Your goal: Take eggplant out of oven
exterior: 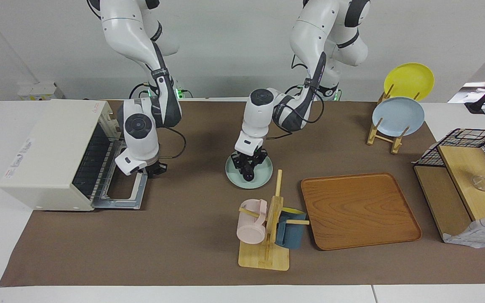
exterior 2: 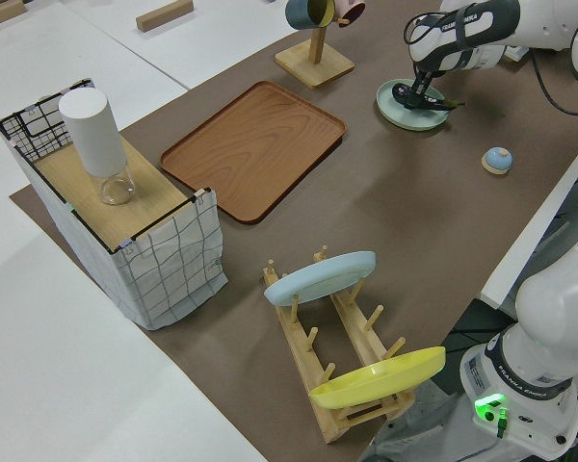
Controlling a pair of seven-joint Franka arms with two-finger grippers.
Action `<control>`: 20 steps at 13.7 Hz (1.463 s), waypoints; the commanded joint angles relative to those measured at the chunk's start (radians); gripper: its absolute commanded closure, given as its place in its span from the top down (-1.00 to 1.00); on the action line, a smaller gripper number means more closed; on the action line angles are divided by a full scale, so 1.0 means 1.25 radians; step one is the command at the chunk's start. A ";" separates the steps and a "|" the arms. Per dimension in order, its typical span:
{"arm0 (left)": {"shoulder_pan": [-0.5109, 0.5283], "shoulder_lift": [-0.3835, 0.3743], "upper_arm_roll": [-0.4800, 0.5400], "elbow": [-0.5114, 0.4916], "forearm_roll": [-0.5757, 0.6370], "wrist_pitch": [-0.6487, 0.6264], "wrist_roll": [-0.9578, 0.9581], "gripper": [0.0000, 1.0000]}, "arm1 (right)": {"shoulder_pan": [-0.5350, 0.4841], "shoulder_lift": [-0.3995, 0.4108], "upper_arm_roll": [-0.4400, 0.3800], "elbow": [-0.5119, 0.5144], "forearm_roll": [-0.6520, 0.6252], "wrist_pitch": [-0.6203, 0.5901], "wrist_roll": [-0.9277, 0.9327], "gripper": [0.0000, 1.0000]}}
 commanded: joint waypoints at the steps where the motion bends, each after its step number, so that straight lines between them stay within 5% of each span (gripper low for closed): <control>1: 0.111 -0.042 0.008 0.032 0.009 -0.127 0.094 -0.93 | -0.022 0.002 -0.004 0.089 -0.065 -0.118 -0.095 -0.97; 5: 0.317 -0.035 0.009 0.050 0.016 -0.125 0.411 -0.95 | -0.099 -0.105 -0.004 0.115 -0.060 -0.226 -0.272 -1.00; 8: 0.368 0.021 0.009 0.085 0.225 -0.148 0.497 -1.00 | -0.169 -0.171 -0.004 0.111 -0.055 -0.288 -0.385 -0.99; 9: 0.386 0.034 0.009 0.094 0.285 -0.159 0.499 -1.00 | -0.187 -0.181 -0.003 0.112 -0.043 -0.297 -0.398 -0.79; 10: 0.390 0.051 0.009 0.112 0.336 -0.167 0.499 -1.00 | -0.194 -0.193 -0.004 0.123 0.013 -0.319 -0.394 -0.04; 11: 0.391 0.062 0.010 0.117 0.375 -0.168 0.499 -0.96 | -0.200 -0.222 -0.009 0.142 0.100 -0.339 -0.394 0.99; 12: 0.397 0.067 0.009 0.119 0.405 -0.162 0.497 -0.65 | -0.203 -0.248 -0.012 0.167 0.147 -0.357 -0.393 1.00; 13: 0.403 0.067 0.009 0.124 0.427 -0.169 0.496 0.37 | -0.205 -0.264 -0.012 0.210 0.164 -0.391 -0.393 1.00; 14: 0.394 0.067 0.011 0.136 0.454 -0.181 0.494 0.97 | -0.207 -0.268 -0.013 0.268 0.166 -0.445 -0.393 1.00; 17: 0.384 0.043 0.011 0.197 0.467 -0.299 0.494 1.00 | -0.208 -0.255 -0.013 0.419 0.210 -0.604 -0.392 1.00; 20: 0.432 -0.114 0.011 0.131 0.376 -0.347 0.510 1.00 | -0.208 -0.250 -0.015 0.439 0.202 -0.640 -0.392 1.00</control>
